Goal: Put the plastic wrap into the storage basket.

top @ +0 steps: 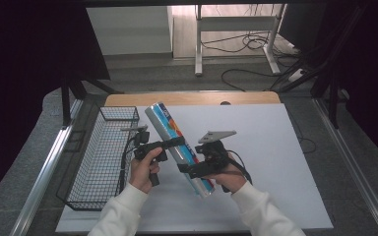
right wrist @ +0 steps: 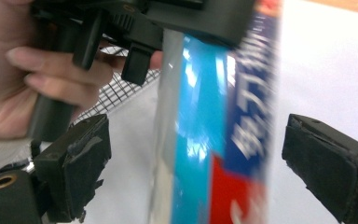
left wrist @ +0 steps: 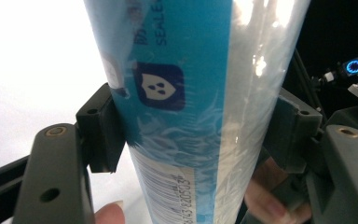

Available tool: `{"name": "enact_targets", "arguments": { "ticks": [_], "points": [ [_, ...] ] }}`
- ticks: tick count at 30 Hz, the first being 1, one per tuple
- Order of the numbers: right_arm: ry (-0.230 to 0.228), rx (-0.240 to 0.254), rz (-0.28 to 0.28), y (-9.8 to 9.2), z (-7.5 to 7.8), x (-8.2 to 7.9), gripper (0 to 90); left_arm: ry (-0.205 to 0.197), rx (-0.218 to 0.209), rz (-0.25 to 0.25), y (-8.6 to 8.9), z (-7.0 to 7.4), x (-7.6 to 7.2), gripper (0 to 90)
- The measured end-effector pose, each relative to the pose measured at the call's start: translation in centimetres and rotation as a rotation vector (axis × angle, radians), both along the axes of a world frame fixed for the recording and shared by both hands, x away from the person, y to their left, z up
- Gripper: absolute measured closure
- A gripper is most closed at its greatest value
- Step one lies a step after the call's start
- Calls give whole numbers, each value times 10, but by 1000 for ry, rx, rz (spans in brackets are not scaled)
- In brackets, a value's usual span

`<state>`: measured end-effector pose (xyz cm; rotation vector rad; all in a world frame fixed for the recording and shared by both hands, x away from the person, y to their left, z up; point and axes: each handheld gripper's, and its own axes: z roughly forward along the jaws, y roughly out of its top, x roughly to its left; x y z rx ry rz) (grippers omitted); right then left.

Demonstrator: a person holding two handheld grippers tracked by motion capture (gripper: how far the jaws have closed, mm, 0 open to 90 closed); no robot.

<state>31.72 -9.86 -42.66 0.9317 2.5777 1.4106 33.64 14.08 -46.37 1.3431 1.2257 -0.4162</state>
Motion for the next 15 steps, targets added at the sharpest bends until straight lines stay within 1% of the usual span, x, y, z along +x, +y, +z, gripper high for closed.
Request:
{"name": "enact_targets", "arguments": {
  "ticks": [1, 2, 5, 6, 7, 8, 9, 10, 11, 12, 13, 14, 15],
  "points": [
    [0, 0, 0, 0, 0, 0, 78, -2, 9, -5, 1, 2, 0, 316],
    [-24, 27, -11, -17, 4, -3, 79, -1, 21, -7, 3, 5, 1, 316],
    [-31, 49, -42, -41, 7, -4, 81, -1, 51, -10, 9, 12, 1, 317],
    [-34, 51, -55, -50, 6, -4, 84, -1, 51, -10, 9, 12, 1, 317],
    [-34, 51, -55, -50, 6, -4, 84, -5, 57, -10, 11, 14, 1, 317],
    [-35, 49, -73, -58, 5, -3, 85, -9, 64, -12, 12, 16, 1, 317],
    [-34, 46, -110, -74, 2, -2, 88, -15, 69, -11, 15, 19, 2, 317],
    [-34, 46, -110, -74, 2, -2, 88, -15, 69, -11, 15, 19, 2, 317],
    [-29, 40, -143, -88, -3, 0, 90, -16, 71, -11, 16, 21, 2, 317],
    [-29, 37, -160, -94, -6, 2, 91, -16, 73, -8, 17, 23, 2, 317],
    [-29, 37, -160, -94, -6, 2, 91, -16, 76, -8, 18, 24, 3, 317],
    [-21, 40, -174, -100, -8, 3, 92, -19, 88, -4, 20, 27, 3, 317],
    [-25, 44, -205, -110, -11, 7, 99, -24, 105, 0, 22, 30, 3, 318]
  ]
}}
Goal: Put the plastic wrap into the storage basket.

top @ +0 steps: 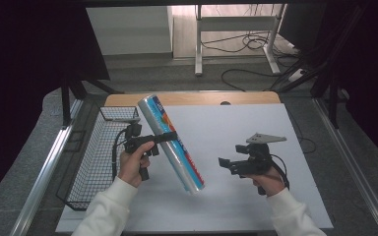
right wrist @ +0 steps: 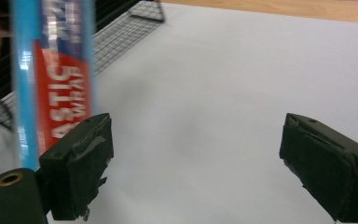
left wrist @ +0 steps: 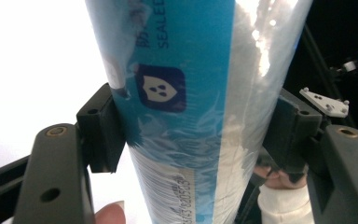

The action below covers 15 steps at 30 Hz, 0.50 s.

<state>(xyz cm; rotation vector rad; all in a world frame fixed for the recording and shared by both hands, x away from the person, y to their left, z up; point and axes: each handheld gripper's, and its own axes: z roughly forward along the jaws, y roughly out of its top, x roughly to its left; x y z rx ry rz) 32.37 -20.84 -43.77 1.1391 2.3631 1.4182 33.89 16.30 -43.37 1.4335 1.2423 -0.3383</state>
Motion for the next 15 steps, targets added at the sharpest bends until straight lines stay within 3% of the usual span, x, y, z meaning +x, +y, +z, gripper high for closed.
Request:
{"name": "enact_targets", "arguments": {
  "ticks": [5, 9, 15],
  "points": [
    [15, 1, -45, -13, -5, 5, 103, -7, 41, 9, 8, 6, -1, 318],
    [3, -57, -91, -19, -13, 7, 104, -7, 73, 16, 16, 12, -2, 318],
    [7, -76, -138, -27, -17, 8, 106, 6, 120, 34, 29, 17, -2, 319]
  ]
}}
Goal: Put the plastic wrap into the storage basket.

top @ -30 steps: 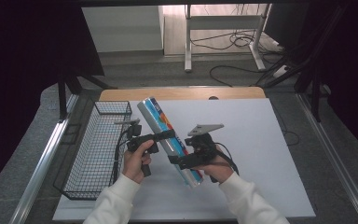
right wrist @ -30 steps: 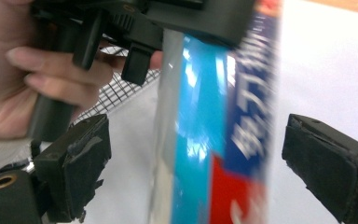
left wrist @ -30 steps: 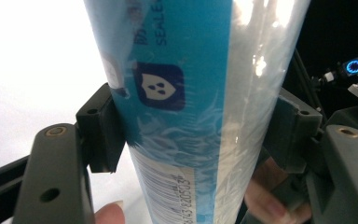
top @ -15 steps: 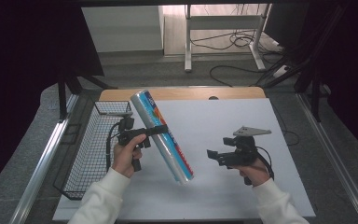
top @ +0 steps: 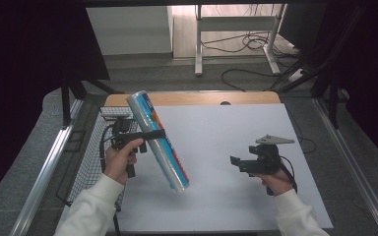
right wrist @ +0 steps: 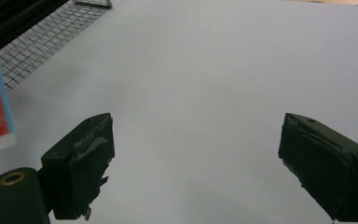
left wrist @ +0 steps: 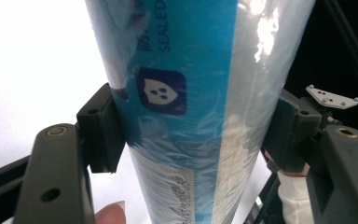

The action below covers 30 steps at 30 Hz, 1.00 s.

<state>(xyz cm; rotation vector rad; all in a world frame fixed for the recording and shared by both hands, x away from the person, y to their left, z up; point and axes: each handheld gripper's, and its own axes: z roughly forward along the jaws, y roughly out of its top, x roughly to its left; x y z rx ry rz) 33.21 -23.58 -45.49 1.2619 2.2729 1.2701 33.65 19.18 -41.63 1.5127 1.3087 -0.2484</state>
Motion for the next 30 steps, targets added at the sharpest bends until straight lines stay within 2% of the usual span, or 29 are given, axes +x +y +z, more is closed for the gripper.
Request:
{"name": "enact_targets", "arguments": {
  "ticks": [7, 16, 21, 23, 30],
  "points": [
    [15, -50, -58, -9, -7, 1, 110, 14, 34, 2, 11, 6, 0, 319],
    [24, -62, -92, -15, -11, 2, 112, 11, 63, 3, 27, 20, -5, 319],
    [23, -65, -111, -18, -11, 3, 112, 14, 76, 10, 41, 28, -9, 319],
    [7, -74, -131, -19, -11, 3, 118, 12, 84, 9, 47, 32, -11, 319],
    [19, -83, -128, -19, -13, 3, 118, 6, 132, 43, 73, 44, -21, 319]
  ]
}}
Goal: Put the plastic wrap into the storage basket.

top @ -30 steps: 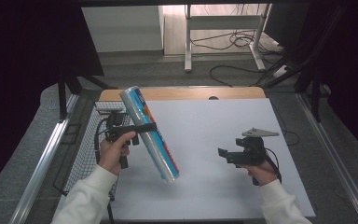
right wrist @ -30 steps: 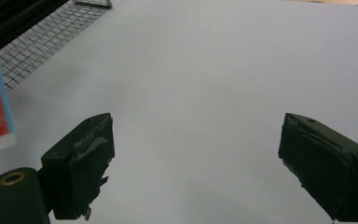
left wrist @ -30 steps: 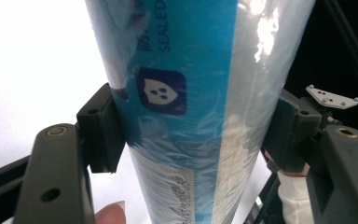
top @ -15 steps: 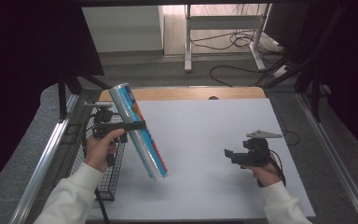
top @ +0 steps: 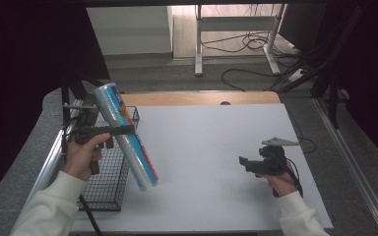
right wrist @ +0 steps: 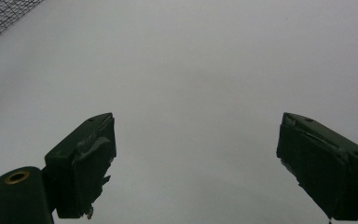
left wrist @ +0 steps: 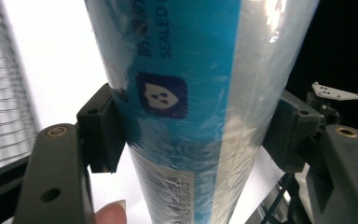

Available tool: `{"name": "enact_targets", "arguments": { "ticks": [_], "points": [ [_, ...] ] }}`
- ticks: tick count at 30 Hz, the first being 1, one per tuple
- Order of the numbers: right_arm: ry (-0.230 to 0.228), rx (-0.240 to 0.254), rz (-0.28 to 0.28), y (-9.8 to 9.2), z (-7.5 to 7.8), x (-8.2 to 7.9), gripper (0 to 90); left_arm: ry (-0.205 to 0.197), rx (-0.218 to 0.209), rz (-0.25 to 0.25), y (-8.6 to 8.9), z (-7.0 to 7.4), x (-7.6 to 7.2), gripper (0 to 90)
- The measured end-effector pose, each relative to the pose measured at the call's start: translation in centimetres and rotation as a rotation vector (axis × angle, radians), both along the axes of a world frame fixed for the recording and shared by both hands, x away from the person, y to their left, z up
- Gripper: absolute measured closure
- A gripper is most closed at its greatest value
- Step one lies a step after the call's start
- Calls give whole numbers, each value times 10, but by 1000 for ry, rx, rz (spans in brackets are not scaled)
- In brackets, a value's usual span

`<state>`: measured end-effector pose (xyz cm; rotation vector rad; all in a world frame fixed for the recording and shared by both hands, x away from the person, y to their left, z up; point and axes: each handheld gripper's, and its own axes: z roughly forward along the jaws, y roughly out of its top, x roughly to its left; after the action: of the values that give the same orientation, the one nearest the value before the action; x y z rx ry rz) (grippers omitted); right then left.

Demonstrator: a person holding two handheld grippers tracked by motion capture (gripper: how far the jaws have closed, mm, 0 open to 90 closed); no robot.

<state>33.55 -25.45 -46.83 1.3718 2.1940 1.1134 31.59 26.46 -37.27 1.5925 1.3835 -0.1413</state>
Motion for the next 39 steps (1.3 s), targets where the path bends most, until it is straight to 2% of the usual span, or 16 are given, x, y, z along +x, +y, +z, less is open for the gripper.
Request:
{"name": "enact_targets", "arguments": {
  "ticks": [2, 5, 6, 18, 25, 30, 37, 39],
  "points": [
    [7, 0, -2, 0, -1, 0, 118, 4, 13, 21, 13, 2, -4, 320],
    [7, -1, -3, 0, -2, 1, 118, 9, 20, 36, 21, 4, -6, 319],
    [8, -3, -4, 0, -2, 1, 118, 12, 35, 45, 28, 6, -8, 319],
    [12, -9, -8, -1, -4, 1, 118, 22, 83, 79, 59, 20, -17, 320],
    [14, -12, -14, -2, -4, 2, 118, 14, 127, 100, 76, 33, -19, 320],
    [14, -13, -15, -2, -5, 2, 118, 27, 156, 115, 81, 30, -19, 320],
    [14, -18, -22, -3, -5, 3, 118, 73, 211, 131, 87, 12, -10, 320],
    [14, -19, -23, -3, -6, 3, 118, 79, 213, 132, 87, 10, -9, 320]
  ]
}}
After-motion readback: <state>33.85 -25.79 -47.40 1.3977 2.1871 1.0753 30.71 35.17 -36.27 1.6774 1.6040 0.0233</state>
